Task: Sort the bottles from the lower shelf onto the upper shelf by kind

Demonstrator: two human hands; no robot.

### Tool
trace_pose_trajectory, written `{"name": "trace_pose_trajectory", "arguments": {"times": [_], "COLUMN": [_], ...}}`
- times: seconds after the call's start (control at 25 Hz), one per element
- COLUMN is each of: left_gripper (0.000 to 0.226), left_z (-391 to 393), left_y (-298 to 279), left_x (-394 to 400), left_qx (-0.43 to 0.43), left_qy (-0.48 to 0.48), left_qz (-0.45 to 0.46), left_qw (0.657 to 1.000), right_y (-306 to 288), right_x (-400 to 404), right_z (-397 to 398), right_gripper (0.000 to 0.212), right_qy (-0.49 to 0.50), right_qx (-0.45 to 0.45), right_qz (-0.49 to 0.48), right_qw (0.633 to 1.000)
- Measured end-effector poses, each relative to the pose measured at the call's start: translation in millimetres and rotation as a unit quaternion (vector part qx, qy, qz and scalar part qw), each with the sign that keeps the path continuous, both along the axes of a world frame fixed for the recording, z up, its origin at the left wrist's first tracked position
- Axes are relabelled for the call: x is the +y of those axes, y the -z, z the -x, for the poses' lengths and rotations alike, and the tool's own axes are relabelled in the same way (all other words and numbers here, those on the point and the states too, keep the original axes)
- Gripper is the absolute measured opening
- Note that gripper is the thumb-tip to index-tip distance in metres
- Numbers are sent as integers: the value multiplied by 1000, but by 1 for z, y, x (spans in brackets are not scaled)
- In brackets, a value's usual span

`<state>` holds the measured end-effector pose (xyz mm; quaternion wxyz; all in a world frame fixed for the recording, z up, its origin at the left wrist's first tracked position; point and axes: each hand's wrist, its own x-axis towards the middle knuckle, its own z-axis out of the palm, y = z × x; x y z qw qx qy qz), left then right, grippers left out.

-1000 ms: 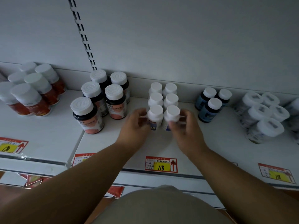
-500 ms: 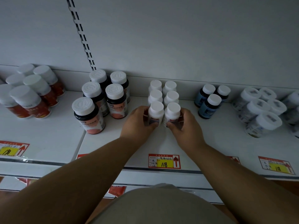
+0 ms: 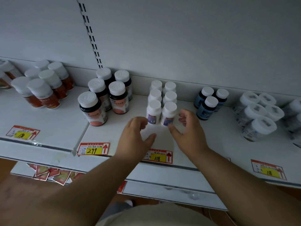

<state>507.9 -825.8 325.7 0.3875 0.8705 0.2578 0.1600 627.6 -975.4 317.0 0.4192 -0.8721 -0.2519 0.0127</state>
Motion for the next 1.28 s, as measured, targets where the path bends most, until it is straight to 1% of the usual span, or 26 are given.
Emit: {"name": "trace_pose_trajectory", "arguments": {"times": [0.12,0.24,0.32,0.44,0.6,0.68,0.76,0.8,0.84,0.88,0.92,1.0,1.04,1.08,1.12,1.2,1.28], "left_gripper": [45,38,35,32,31,32,33,34,36,37,38,42,46,53,63,83,92], "left_z": [7,9,5,2,-12,-29,-52,-63,-74,-86,-96,-114,-122,-129,-136,-152,-168], "left_y": [-7,-13,-14,-16,-14,-15,-11,-9,-6,-3,-3,-2,-1,-1,0,3,5], "left_x": [-12,-18,-21,-41,-65,-76,-87,-93,-97,-103,-109,-117,-120,-122,-121,-118,-113], "left_qx": [-36,-77,-103,-128,-90,-79,-75,-72,-67,-61,-51,-22,-6,9,28,65,67], "left_qy": [58,136,159,198,240,235,225,223,216,195,162,94,69,55,52,53,66], "left_qz": [-25,-25,-41,-12,-10,-23,-37,-49,-55,-43,-12,84,125,144,140,110,98], "left_qw": [997,987,981,972,967,968,971,971,973,978,985,992,990,988,988,990,991], "right_y": [-11,-20,-25,-28,-34,-37,-42,-42,-41,-41,-38,-31,-28,-26,-23,-20,-14], "right_x": [-8,-20,-26,-48,-77,-91,-103,-108,-112,-115,-117,-117,-115,-112,-108,-99,-90], "right_z": [14,36,46,55,41,24,2,-9,-20,-34,-47,-74,-85,-96,-104,-117,-127], "right_gripper": [51,49,48,46,41,37,27,32,44,53,55,47,45,43,43,48,47], "right_qy": [21,76,99,114,131,123,94,79,68,65,67,82,84,81,79,102,131], "right_qx": [-28,-36,-32,-22,-28,-23,13,20,20,28,48,109,134,149,155,139,117], "right_qz": [7,3,-13,-10,3,17,7,-6,-25,-38,-46,-35,-12,11,20,7,-6], "right_qw": [999,996,995,993,991,992,995,997,997,997,996,990,987,986,985,985,984]}}
